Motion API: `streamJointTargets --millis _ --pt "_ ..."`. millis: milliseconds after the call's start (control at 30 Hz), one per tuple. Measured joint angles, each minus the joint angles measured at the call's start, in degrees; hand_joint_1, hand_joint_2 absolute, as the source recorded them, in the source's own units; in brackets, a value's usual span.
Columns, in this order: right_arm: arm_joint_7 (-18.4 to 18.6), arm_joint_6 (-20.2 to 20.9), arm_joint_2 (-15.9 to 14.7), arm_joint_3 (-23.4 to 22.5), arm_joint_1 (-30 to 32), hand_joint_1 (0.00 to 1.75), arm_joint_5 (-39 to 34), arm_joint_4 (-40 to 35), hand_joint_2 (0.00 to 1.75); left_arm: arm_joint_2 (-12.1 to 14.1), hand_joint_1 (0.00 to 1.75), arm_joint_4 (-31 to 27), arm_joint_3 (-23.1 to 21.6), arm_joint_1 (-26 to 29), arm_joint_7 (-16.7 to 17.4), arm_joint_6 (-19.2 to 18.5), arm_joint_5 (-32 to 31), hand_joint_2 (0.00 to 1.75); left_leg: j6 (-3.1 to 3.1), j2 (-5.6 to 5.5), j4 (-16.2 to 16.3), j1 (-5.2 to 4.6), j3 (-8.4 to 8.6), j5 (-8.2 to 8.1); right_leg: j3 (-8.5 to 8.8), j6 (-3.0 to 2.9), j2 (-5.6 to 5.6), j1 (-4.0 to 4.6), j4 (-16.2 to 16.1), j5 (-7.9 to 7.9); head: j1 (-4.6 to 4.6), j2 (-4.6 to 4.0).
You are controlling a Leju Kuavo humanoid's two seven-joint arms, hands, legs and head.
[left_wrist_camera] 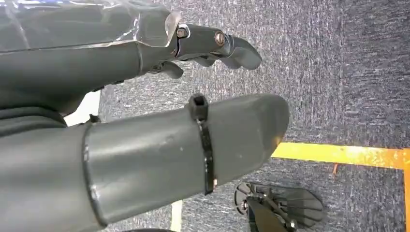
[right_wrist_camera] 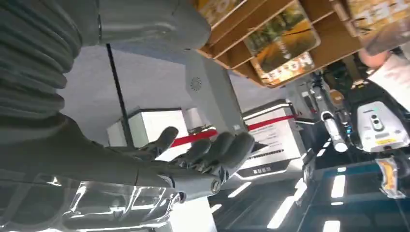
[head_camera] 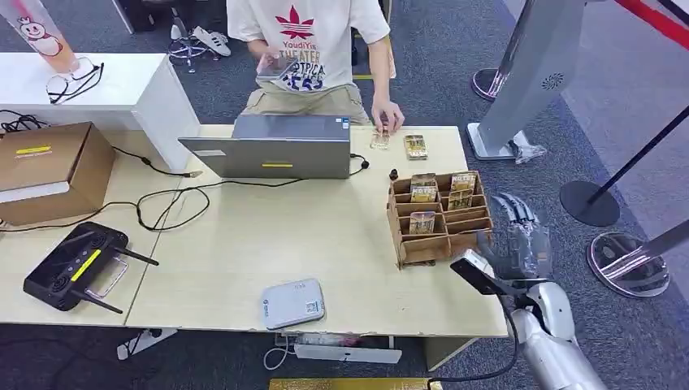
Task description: Pass the card to the sensor for recognition and then transmit it.
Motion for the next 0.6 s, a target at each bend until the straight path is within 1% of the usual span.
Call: streamJointTargets --millis 33,67,133,167,200,267,333,500,567,600 --pt "0.0 0.0 -0.11 -0.26 0.0 0.68 0.02 0.17 1.75 0.02 0.0 0.0 0.0 0.0 0.02 0.02 0.0 0.0 0.0 0.0 0.0 0.0 0.0 0.0 0.0 0.0 0.0 0.0 0.0 0.0 0.0 0.0" --pt "0.0 0.0 -0.17 -0.37 0.0 0.77 0.04 0.35 1.75 0.07 0.0 0.0 0.0 0.0 0.04 0.02 0.02 0.0 0.0 0.0 0.0 0.0 0.0 0.0 0.0 0.0 0.0 0.0 0.0 0.0 -0.02 0.0" --pt "0.0 0.0 -0.24 -0.65 0.0 0.7 0.43 0.68 1.75 0.09 0.0 0.0 0.0 0.0 0.09 0.07 0.02 0.0 0.0 0.0 0.0 0.0 0.0 0.0 0.0 0.0 0.0 0.0 0.0 0.0 -0.02 0.0" --pt "0.0 0.0 -0.24 -0.72 -0.01 0.77 0.81 0.79 1.75 0.09 0.0 0.0 0.0 0.0 0.11 0.07 0.02 0.0 0.0 0.0 0.0 0.01 0.0 0.0 0.0 0.0 0.0 0.0 0.0 0.0 -0.02 0.0" --pt "0.02 0.0 -0.24 -0.74 -0.02 0.77 1.16 0.92 1.75 0.09 0.0 0.0 0.0 0.0 0.11 0.09 0.04 0.0 0.0 0.0 0.0 0.01 0.0 0.0 0.0 0.0 0.0 0.01 0.0 0.0 0.0 0.0" --pt "0.37 0.02 -0.24 -0.83 -0.06 0.68 1.6 1.07 1.75 0.09 0.0 0.0 0.0 0.0 0.13 0.13 0.11 0.0 0.0 0.0 0.0 0.01 0.0 0.0 0.0 0.0 0.0 0.01 0.0 0.0 0.0 0.0" --pt "0.46 0.07 -0.24 -1.02 -0.09 0.66 2.03 1.22 1.75 0.09 0.0 0.0 0.0 0.0 0.11 0.2 0.11 0.0 0.0 0.0 0.0 0.01 0.0 0.0 0.0 0.0 0.0 0.01 0.0 0.0 -0.02 0.0" --pt "0.55 0.22 -0.24 -1.62 -0.08 0.52 2.34 1.29 1.75 0.09 0.0 0.0 0.0 -0.01 0.11 0.24 0.11 0.0 0.0 0.0 0.0 0.0 -0.01 0.0 0.0 0.0 -0.01 0.0 0.0 0.0 0.0 0.0" --pt "0.55 0.24 -0.24 -1.75 -0.09 0.61 2.87 1.29 1.75 0.09 0.0 0.0 0.0 -0.01 0.11 0.24 0.11 0.0 0.0 0.0 0.0 0.0 -0.01 0.0 0.0 0.0 -0.01 0.0 0.0 0.0 0.0 0.0" --pt "0.55 0.31 -0.24 -1.83 -0.08 0.61 2.95 1.29 1.75 0.09 0.0 0.0 0.0 -0.01 0.11 0.24 0.09 0.0 0.0 0.0 0.0 0.0 -0.01 0.0 0.0 0.0 -0.01 0.0 0.0 0.0 0.0 0.0"
